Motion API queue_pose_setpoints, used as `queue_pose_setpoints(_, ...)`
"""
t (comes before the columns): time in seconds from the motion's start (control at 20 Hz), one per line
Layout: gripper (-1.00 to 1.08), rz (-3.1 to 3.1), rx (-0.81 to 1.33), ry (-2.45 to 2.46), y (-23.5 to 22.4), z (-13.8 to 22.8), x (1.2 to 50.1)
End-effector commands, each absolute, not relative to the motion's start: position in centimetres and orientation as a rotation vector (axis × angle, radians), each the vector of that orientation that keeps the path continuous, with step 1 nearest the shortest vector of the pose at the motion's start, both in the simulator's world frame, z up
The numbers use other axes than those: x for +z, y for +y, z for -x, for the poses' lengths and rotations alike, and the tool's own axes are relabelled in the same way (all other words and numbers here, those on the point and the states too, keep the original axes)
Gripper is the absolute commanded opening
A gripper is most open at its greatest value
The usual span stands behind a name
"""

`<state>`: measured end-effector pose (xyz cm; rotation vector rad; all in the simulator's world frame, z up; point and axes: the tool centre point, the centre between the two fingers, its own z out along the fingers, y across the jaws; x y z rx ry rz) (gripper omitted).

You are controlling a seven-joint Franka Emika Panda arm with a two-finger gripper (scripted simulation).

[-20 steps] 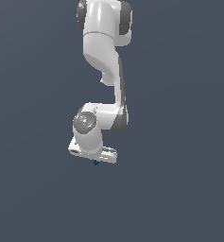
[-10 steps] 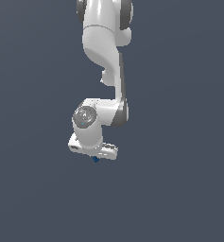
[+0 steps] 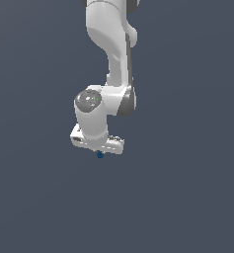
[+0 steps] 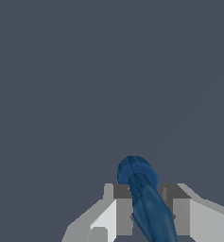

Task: Pick up the object and move it to a goal position.

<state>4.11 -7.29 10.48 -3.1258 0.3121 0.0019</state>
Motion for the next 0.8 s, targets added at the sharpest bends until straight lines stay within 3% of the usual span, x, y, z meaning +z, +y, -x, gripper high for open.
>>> queue_pose_setpoints(0.0,-1.00,3.125,0.000,0.312,-7.2,-3.0,12.3)
queue_pose_setpoints(0.75,-1.00,3.125,0.000,0.312,-6.5,4.5,23.8)
